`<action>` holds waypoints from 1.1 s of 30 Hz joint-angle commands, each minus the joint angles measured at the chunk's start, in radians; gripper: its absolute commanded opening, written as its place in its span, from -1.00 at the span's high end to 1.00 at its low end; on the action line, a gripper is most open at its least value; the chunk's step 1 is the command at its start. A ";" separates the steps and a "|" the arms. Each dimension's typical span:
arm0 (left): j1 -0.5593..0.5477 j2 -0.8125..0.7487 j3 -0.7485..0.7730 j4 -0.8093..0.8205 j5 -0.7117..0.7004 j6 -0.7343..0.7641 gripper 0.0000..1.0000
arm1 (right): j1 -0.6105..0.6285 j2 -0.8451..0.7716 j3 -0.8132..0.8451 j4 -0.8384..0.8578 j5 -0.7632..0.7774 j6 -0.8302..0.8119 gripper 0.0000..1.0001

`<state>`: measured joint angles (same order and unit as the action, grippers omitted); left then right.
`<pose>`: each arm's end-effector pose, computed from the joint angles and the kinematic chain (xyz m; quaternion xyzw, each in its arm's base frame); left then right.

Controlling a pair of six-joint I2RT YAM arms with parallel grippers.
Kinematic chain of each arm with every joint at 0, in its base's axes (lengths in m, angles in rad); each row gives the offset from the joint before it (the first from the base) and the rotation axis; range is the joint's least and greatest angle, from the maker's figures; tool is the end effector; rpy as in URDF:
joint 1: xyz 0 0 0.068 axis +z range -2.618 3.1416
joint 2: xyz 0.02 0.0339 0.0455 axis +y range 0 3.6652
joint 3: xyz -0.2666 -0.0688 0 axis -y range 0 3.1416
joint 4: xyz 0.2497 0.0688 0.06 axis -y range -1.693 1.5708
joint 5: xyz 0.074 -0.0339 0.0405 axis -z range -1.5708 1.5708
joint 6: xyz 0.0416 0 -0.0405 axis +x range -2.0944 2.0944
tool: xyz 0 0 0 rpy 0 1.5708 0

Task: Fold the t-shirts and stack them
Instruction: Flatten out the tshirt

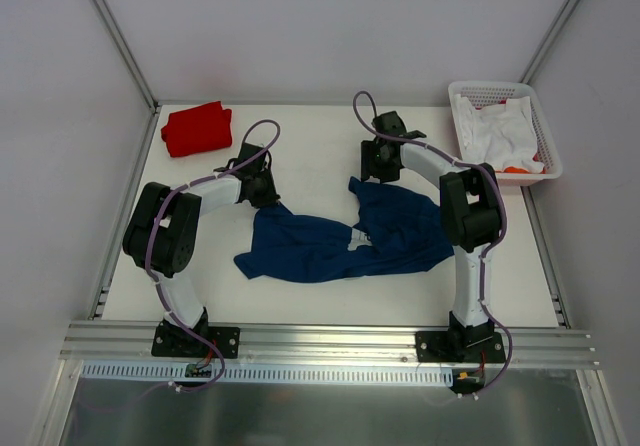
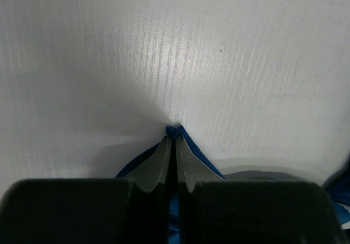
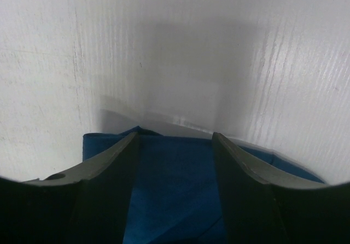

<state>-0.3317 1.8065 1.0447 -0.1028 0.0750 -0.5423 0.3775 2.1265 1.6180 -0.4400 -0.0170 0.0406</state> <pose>0.3576 -0.1265 0.1559 -0.0857 0.9338 -0.1781 0.2982 0.4416 0.1759 0.1769 -0.1622 0.9380 0.0714 0.2978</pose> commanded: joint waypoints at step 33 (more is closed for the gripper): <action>0.005 0.005 -0.022 -0.031 0.016 0.001 1.00 | 0.044 -0.117 -0.164 0.046 0.063 0.025 0.99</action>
<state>-0.3317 1.8065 1.0397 -0.0925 0.0799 -0.5430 0.4114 2.0422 1.4315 -0.3180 -0.0002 0.0853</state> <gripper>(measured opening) 0.014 0.033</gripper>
